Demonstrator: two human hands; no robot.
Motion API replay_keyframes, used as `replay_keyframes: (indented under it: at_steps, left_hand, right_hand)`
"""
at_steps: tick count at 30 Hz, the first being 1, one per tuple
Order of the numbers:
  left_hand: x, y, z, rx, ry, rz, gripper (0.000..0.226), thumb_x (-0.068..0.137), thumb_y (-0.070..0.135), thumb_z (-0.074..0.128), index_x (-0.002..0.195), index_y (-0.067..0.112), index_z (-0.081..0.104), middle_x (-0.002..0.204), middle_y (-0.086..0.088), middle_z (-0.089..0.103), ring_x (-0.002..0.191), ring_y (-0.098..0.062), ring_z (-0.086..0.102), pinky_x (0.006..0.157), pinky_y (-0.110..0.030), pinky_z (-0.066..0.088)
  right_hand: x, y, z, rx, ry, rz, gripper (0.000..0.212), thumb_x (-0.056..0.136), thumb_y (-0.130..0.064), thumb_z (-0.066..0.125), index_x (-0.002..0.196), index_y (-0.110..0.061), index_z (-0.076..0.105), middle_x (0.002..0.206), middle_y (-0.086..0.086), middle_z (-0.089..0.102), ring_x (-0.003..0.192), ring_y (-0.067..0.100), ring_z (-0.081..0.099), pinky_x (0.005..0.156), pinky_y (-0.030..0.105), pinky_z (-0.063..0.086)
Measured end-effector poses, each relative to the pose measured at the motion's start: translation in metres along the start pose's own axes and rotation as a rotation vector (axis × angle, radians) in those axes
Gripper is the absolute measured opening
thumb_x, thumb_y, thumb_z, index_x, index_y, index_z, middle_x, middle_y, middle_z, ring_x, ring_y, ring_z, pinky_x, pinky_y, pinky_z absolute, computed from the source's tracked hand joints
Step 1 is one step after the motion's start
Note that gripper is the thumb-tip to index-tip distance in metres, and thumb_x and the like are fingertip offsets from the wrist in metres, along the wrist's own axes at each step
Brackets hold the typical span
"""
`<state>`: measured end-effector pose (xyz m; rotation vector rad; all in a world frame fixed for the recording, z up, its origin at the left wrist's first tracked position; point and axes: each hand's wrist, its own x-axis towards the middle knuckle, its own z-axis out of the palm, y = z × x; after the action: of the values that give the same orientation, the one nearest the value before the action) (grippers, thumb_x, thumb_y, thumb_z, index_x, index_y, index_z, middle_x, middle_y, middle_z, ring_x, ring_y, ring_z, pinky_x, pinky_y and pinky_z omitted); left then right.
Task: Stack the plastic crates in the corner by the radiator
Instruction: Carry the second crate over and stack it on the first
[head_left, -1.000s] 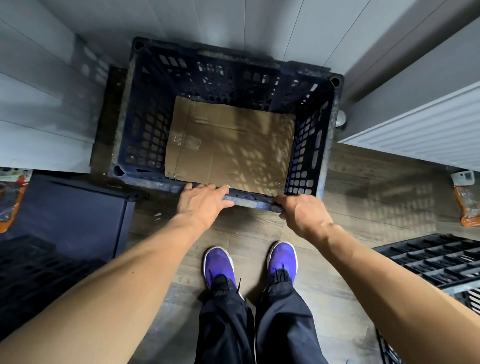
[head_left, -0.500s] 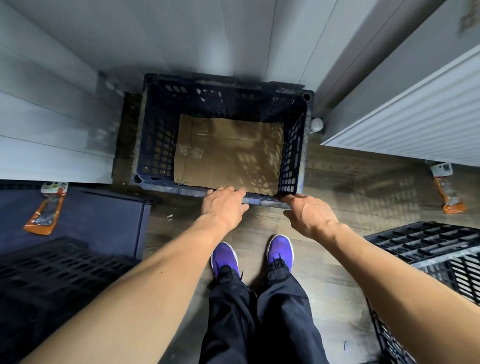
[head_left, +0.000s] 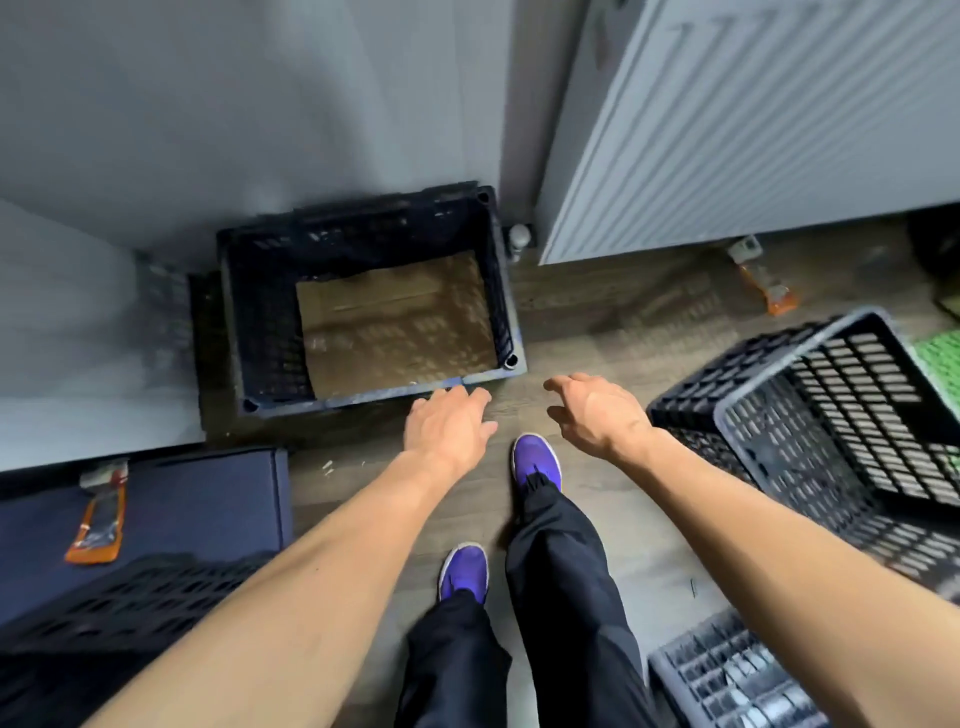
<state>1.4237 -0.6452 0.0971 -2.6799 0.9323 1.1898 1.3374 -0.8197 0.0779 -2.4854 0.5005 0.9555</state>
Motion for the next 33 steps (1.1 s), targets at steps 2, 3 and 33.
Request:
replay_keyframes:
  at_steps: [2,3,33]
  left_hand:
    - [-0.019,0.010,-0.001,0.037,0.020,0.061,0.043,0.100,0.043,0.045,0.139,0.025,0.045,0.130,-0.005,0.055,0.121,-0.028,0.049,0.098,-0.042,0.039]
    - [-0.029,0.014,0.000,0.051,0.035,0.088,0.043,0.099,0.043,0.045,0.139,0.025,0.045,0.130,-0.005,0.055,0.121,-0.028,0.049,0.098,-0.042,0.040]
    - [-0.220,0.272,0.218,0.525,-0.150,0.841,0.043,0.097,0.042,0.049,0.135,0.023,0.046,0.127,-0.003,0.054,0.120,-0.026,0.048,0.094,-0.038,0.038]
  right_hand:
    - [-0.027,-0.003,0.005,0.040,0.023,0.045,0.045,0.097,-0.032,0.050,0.140,-0.020,0.046,0.134,0.010,0.054,0.124,0.032,0.050,0.098,0.041,0.045]
    - [-0.039,-0.004,0.007,0.059,0.040,0.063,0.046,0.096,-0.032,0.051,0.140,-0.020,0.045,0.134,0.010,0.054,0.124,0.032,0.050,0.098,0.041,0.044]
    - [-0.419,0.148,0.290,0.643,0.174,0.708,0.049,0.099,-0.031,0.048,0.146,-0.021,0.040,0.143,0.009,0.048,0.132,0.029,0.042,0.103,0.042,0.041]
